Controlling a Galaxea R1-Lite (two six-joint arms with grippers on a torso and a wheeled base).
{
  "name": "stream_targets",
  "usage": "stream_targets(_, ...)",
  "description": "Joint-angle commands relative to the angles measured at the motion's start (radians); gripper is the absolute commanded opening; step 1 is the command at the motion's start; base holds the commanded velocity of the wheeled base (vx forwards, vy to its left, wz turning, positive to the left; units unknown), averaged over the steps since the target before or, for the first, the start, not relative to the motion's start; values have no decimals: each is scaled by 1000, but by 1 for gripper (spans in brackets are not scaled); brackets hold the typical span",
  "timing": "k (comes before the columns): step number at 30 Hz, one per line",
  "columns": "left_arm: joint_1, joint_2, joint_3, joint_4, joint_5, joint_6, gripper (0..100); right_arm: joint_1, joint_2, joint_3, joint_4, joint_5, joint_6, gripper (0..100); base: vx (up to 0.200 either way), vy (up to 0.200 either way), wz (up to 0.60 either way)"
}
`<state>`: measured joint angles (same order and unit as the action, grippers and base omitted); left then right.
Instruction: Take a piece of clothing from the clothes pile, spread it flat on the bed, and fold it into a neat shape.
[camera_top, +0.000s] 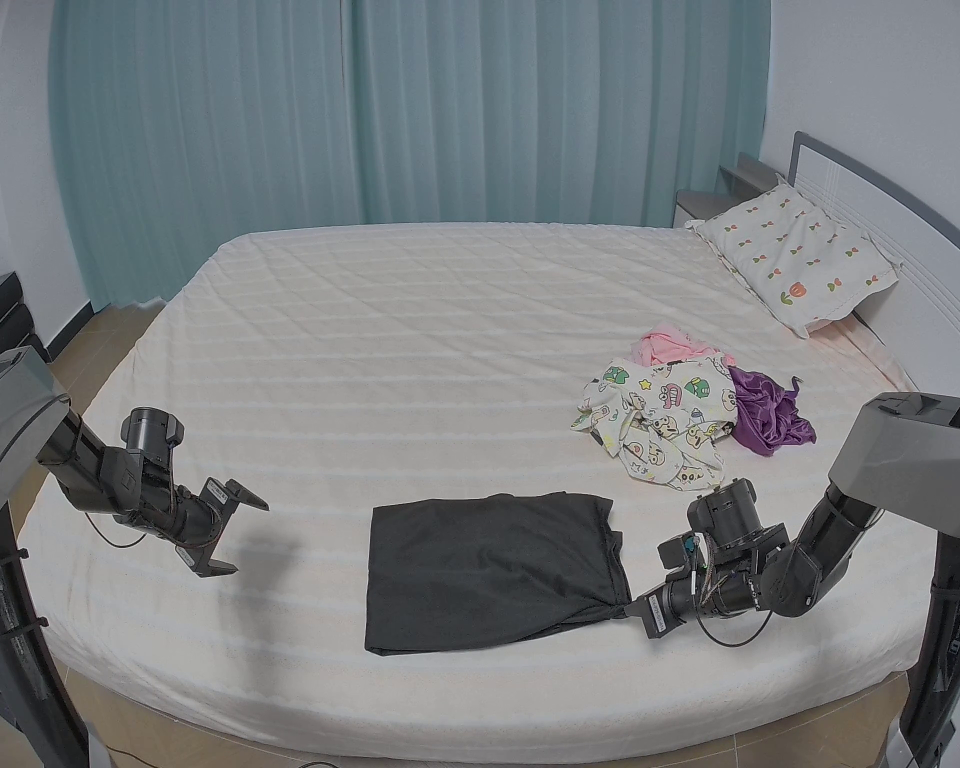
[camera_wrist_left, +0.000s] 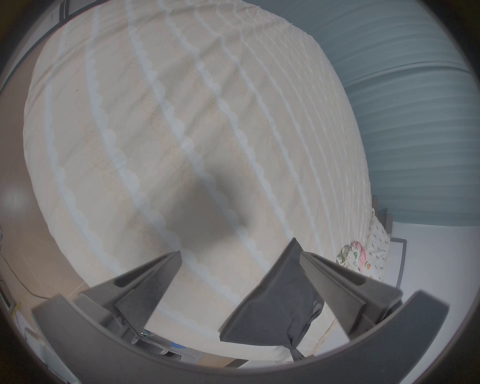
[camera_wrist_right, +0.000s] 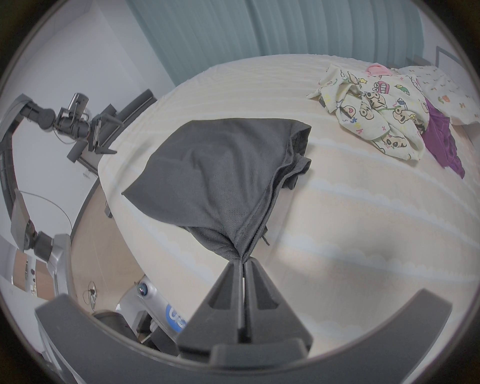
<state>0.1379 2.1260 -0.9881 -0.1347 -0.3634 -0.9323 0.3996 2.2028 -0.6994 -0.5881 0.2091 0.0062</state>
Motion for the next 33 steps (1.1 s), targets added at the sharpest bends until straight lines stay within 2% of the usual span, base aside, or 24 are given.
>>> stream_targets(1, 0, 2, 0, 0, -2, 0, 100, -1, 0, 1, 19, -1, -20, 0, 0, 0, 0)
stream_targets(8, 0, 2, 0, 0, 0, 0, 100, -7, 15, -6, 50, -10, -52, 0, 0, 0, 0)
stream_targets(9, 0, 2, -1, 0, 0, 0, 100, -8, 17, -8, 59, -10, -58, 100, 0, 0, 0)
stream_targets(11, 0, 2, 0, 0, 0, 0, 100, -18, 23, -20, 80, -13, -83, 100, 0, 0, 0)
stream_targets(14, 0, 2, 0, 0, 0, 0, 100, -30, 18, -46, 76, -4, -71, 100, 0, 0, 0)
stream_targets(20, 0, 2, 0, 0, 0, 0, 100, -18, 29, -94, 76, 1, 52, 100, 0, 0, 0)
stream_targets(23, 0, 2, 0, 0, 0, 0, 100, -1, 104, -200, 76, -10, 176, 100, 0, 0, 0)
stream_targets(27, 0, 2, 0, 0, 0, 0, 100, 24, 190, -382, 79, -59, 474, 100, 0, 0, 0)
stream_targets(29, 0, 2, 0, 0, 0, 0, 100, 24, 224, -459, 90, -68, 549, 100, 0, 0, 0)
stream_targets(33, 0, 2, 0, 0, 0, 0, 100, 8, 281, -552, 88, -125, 569, 100, 0, 0, 0)
